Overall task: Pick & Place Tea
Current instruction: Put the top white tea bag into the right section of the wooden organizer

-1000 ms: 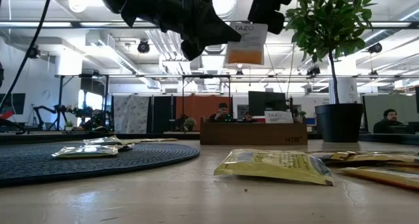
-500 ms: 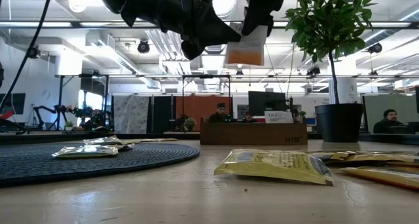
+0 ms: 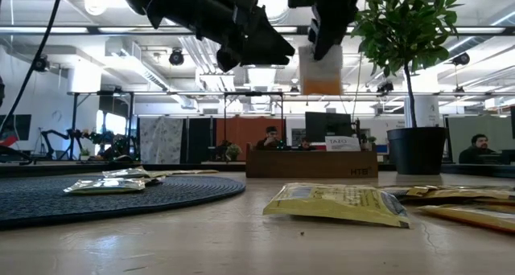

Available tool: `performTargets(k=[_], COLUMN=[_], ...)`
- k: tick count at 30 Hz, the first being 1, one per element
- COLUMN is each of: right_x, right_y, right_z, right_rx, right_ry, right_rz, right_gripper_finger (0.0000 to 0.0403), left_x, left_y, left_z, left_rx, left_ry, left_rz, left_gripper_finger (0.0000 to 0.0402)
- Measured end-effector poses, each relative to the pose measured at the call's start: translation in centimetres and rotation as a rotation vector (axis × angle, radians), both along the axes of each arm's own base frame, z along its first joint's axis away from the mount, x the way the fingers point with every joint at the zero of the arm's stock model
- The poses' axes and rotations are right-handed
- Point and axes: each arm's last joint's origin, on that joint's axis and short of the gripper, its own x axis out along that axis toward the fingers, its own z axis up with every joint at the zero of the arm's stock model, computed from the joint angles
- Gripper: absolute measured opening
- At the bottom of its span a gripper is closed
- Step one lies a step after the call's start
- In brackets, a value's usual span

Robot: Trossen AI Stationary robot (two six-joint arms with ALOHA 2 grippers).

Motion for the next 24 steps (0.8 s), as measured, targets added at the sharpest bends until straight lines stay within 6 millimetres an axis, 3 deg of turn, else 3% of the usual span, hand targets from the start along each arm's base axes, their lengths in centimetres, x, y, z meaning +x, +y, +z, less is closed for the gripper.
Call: performTargets(k=[6, 15, 24], right_x=[-1.0, -2.8, -3.5], right_y=[-3.0, -8.5, -10.0], right_z=[-0.6, -2.2, -4.7], right_rx=[-0.114, -0.116, -0.055], right_ry=[0.079, 0.135, 0.125], right_rz=[-0.01, -0.052, -0.028], right_gripper_finger=[0.0008, 0.0008, 0.0008], left_x=[-0.9, -2.8, -5.5], left_y=[-0.9, -1.2, -0.9], left_z=[0.3, 1.1, 0.7], left_rx=[0.022, -0.021, -0.097], left_ry=[0.051, 0.025, -0.024], left_rz=[0.07, 0.154, 0.24], left_gripper_finger=[0.0162, 0.0163, 0.0163])
